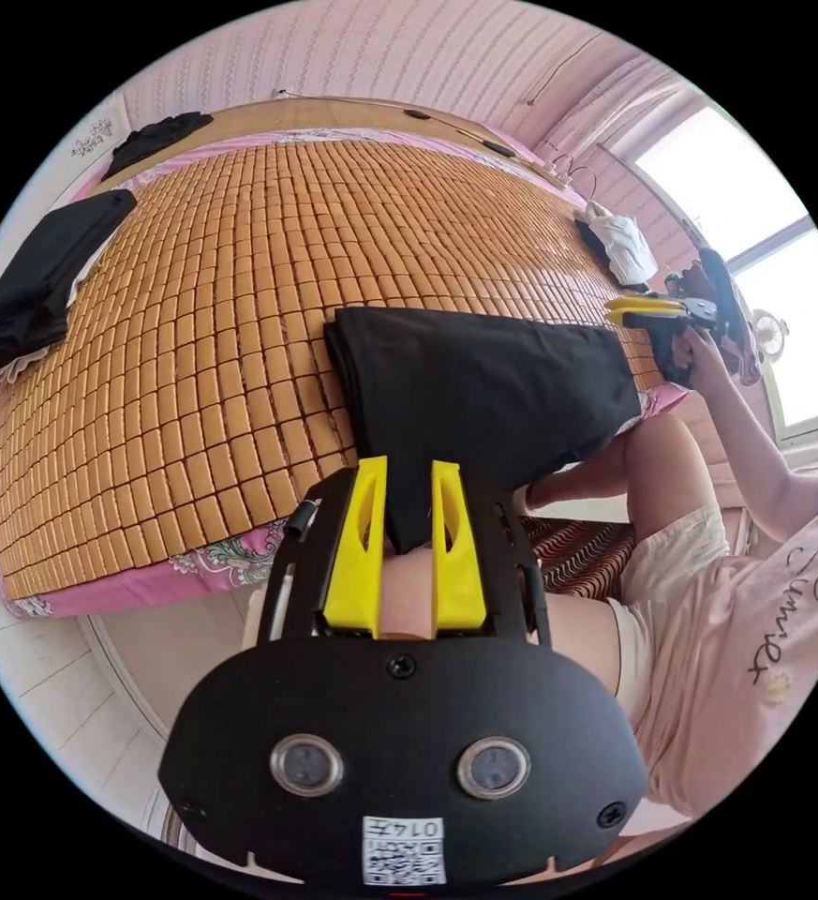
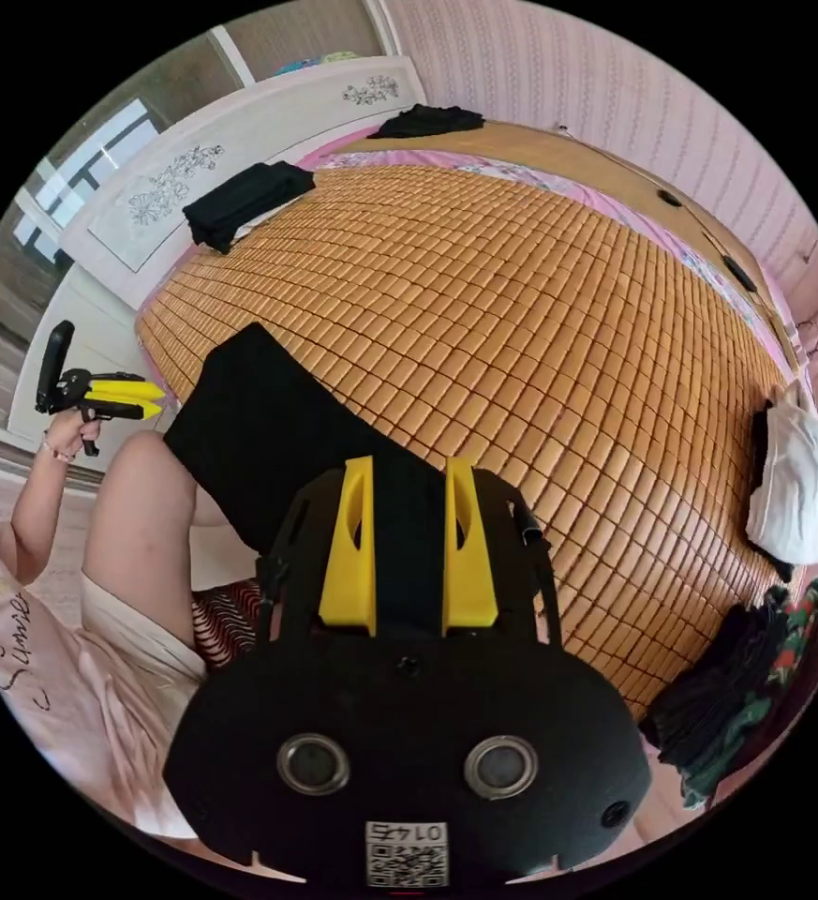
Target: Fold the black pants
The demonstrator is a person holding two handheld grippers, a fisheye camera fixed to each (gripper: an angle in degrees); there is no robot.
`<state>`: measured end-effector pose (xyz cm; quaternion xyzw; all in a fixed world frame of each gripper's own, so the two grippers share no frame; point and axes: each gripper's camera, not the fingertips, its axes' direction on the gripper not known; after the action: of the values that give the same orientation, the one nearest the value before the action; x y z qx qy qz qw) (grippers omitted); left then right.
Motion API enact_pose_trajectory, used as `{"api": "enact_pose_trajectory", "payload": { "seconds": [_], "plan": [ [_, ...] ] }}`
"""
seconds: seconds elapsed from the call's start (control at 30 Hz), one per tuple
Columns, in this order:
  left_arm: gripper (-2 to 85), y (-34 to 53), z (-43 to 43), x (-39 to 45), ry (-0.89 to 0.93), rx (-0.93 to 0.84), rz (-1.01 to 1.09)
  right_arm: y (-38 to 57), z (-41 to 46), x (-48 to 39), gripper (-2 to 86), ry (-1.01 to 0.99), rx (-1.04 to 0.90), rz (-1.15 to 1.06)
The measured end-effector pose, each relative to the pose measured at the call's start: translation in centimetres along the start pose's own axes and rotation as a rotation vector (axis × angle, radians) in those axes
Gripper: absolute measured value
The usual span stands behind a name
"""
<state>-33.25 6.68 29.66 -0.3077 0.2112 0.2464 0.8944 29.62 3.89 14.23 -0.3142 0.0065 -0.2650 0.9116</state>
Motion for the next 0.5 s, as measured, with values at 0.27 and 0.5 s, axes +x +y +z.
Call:
{"api": "enact_pose_trajectory", "payload": {
  "seconds": [0.27, 0.5],
  "plan": [
    [6.5, -4.0, 5.5, 12.4, 0.133, -0.008, 0.279, 8.7, 3.0, 9.3, 13.5, -0.172, -0.074, 0.379],
    [6.3, -4.0, 10.6, 23.6, 0.019, 0.036, 0.378, 2.9, 1.4, 0.4, 1.4, -0.015, 0.052, 0.004]
  ]
}}
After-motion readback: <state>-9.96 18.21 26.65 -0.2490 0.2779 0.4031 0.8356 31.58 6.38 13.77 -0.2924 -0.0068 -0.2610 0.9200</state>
